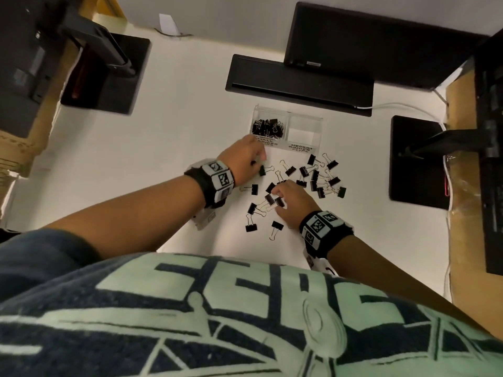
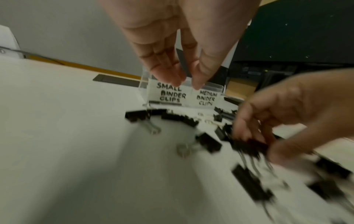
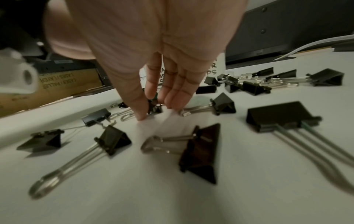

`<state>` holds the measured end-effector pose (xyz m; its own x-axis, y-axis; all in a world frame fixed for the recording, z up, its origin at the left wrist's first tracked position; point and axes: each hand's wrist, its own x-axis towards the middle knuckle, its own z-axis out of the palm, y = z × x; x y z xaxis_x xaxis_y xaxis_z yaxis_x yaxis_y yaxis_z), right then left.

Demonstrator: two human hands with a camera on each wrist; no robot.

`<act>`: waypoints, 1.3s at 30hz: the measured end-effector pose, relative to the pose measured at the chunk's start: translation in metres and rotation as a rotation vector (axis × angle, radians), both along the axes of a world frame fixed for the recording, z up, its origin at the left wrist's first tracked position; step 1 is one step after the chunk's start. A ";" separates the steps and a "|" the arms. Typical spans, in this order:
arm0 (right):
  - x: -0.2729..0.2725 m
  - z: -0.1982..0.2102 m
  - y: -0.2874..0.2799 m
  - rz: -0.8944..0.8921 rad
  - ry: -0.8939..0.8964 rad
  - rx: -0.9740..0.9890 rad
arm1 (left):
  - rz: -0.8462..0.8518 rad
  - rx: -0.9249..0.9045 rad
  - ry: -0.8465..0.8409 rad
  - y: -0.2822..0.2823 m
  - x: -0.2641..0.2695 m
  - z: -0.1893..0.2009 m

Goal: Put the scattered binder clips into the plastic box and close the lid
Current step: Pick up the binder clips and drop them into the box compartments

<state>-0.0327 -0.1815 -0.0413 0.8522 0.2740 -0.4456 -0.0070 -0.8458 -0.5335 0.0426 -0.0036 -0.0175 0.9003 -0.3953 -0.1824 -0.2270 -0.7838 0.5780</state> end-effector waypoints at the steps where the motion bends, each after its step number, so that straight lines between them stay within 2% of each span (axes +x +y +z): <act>1: 0.000 0.000 0.001 -0.006 0.000 -0.005 | -0.021 0.019 0.043 0.004 -0.010 -0.003; 5: 0.001 -0.001 0.000 -0.032 0.003 -0.031 | -0.091 0.108 0.226 0.015 -0.047 -0.018; 8: 0.005 0.001 -0.003 -0.048 0.015 -0.039 | -0.104 0.130 0.286 0.016 -0.066 -0.026; 12: 0.007 0.010 0.001 -0.075 -0.034 -0.010 | -0.122 0.185 0.285 0.013 -0.076 -0.033; 17: 0.000 0.006 0.020 0.022 -0.089 0.060 | -0.138 0.174 0.230 0.010 -0.076 -0.032; 23: 0.000 -0.005 0.026 0.102 -0.108 -0.006 | 0.065 0.048 0.297 0.016 -0.071 -0.026; 26: -0.001 -0.008 0.025 0.112 -0.149 -0.049 | 0.104 0.031 0.289 0.019 -0.069 -0.024; 30: -0.003 -0.010 0.023 0.070 -0.176 -0.046 | 0.096 0.050 0.273 0.017 -0.062 -0.023; 33: -0.003 -0.009 0.021 0.022 -0.126 -0.026 | 0.037 0.124 0.274 0.012 -0.057 -0.026; 39: 0.023 0.020 0.004 -0.259 -0.161 0.102 | -0.050 0.203 0.224 0.008 -0.051 -0.034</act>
<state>-0.0098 -0.1779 -0.0212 0.9567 0.0755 -0.2810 -0.1235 -0.7689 -0.6273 -0.0083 0.0039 -0.0512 0.8090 -0.3733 -0.4541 -0.1528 -0.8795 0.4507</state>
